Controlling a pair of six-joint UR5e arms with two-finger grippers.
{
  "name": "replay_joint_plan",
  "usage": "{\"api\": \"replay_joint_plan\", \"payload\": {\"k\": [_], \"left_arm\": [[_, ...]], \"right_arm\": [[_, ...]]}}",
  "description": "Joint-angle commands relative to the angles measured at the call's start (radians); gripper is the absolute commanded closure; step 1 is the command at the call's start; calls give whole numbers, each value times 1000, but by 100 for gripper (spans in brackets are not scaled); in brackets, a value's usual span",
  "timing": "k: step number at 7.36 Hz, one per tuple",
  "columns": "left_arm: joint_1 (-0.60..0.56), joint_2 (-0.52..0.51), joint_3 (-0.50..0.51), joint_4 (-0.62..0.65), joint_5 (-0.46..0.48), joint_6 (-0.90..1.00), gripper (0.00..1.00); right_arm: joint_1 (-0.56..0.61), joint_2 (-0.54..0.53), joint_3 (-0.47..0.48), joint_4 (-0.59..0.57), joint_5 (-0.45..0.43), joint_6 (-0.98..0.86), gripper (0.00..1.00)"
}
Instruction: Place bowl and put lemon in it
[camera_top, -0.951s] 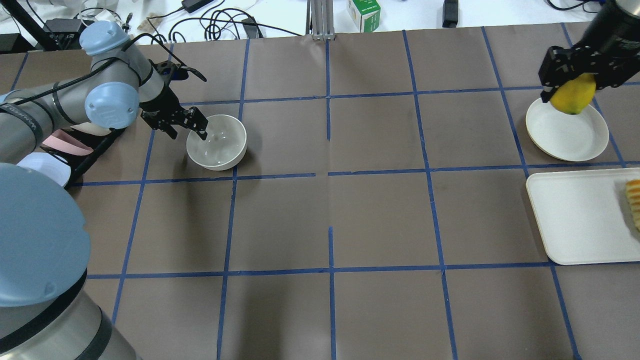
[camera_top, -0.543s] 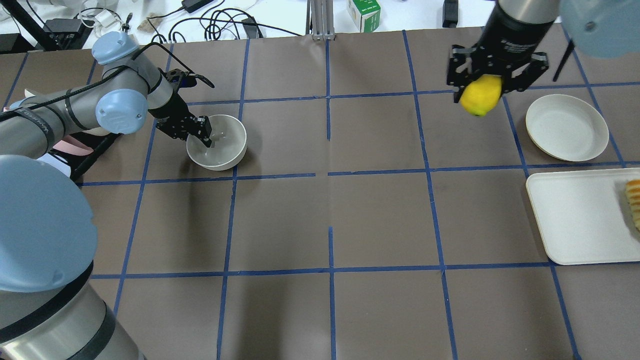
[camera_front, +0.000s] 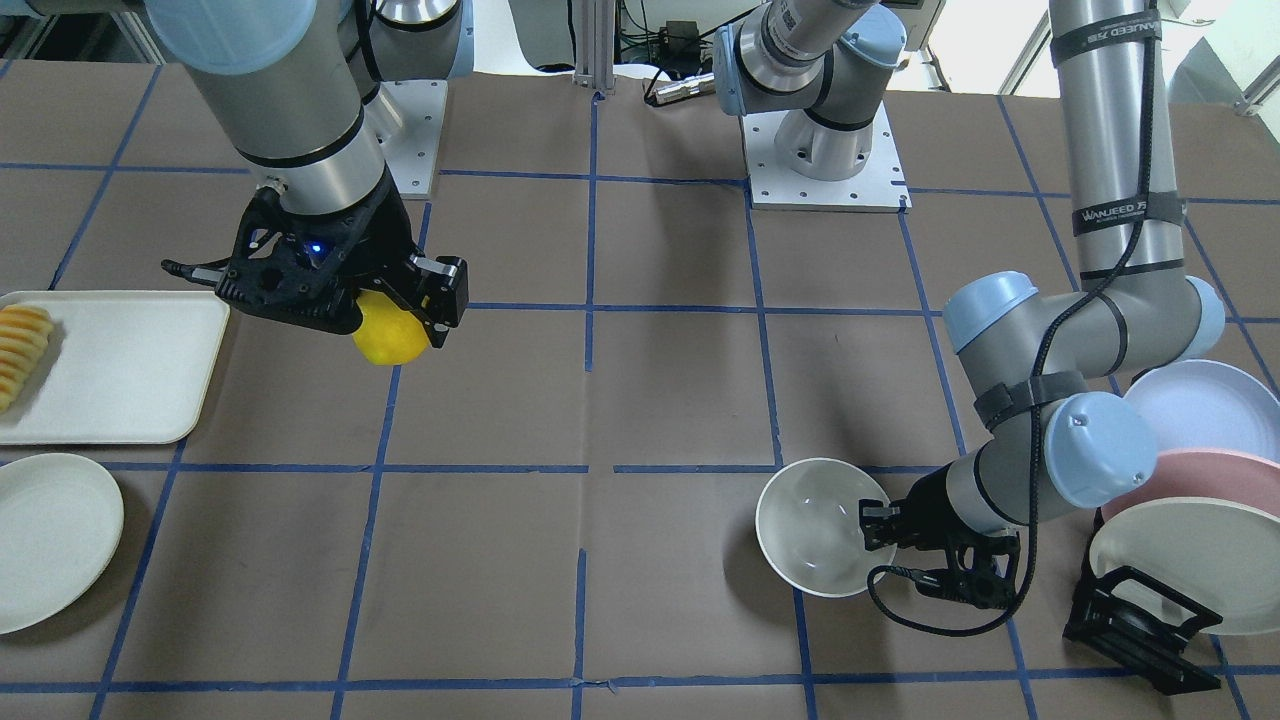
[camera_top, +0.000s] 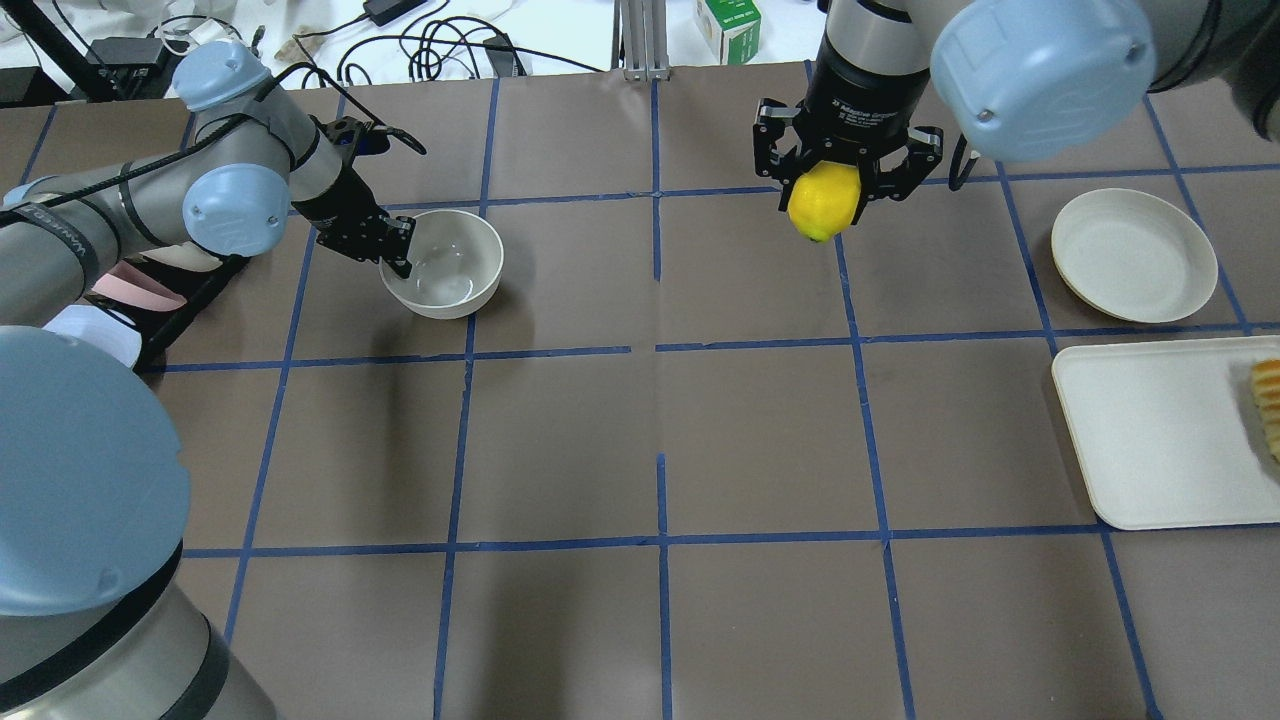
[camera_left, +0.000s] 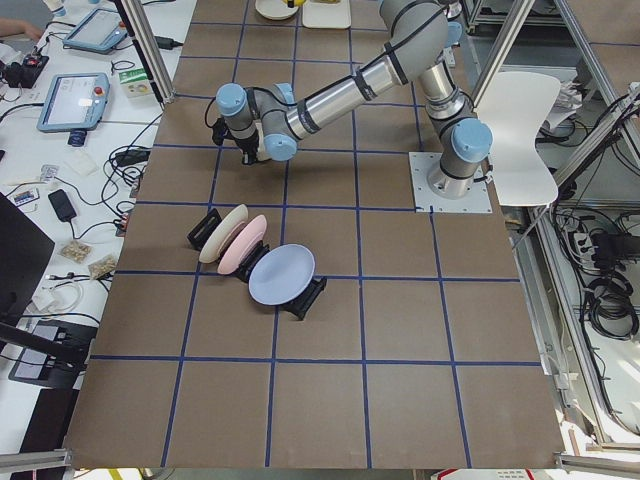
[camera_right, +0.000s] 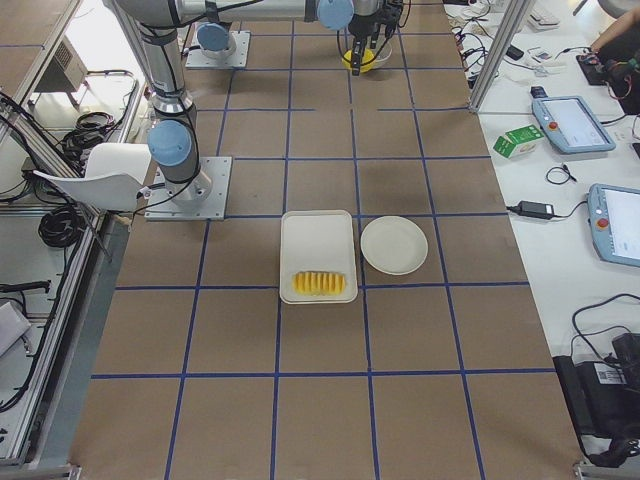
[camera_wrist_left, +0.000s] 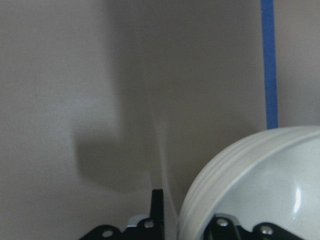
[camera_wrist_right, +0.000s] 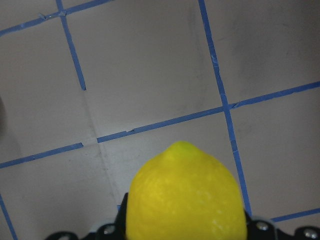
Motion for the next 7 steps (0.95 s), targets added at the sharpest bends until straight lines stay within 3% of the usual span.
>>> {"api": "replay_joint_plan", "payload": {"k": [1,4,5,7], "left_arm": [[-75,63,-4,-49,-84,-92,100],[-320,79,-32,-19,-109,-313,100],[-382,58,-44,18,-111,-336,100],[-409,47,-160,217,-112,-378,100]], "right_arm": [[6,-4,-2,0,1,19,72],[8,3,-1,-3,6,28,72],[12,11,8,-1,10,51,80],[57,40,7,-14,34,77,81]]}}
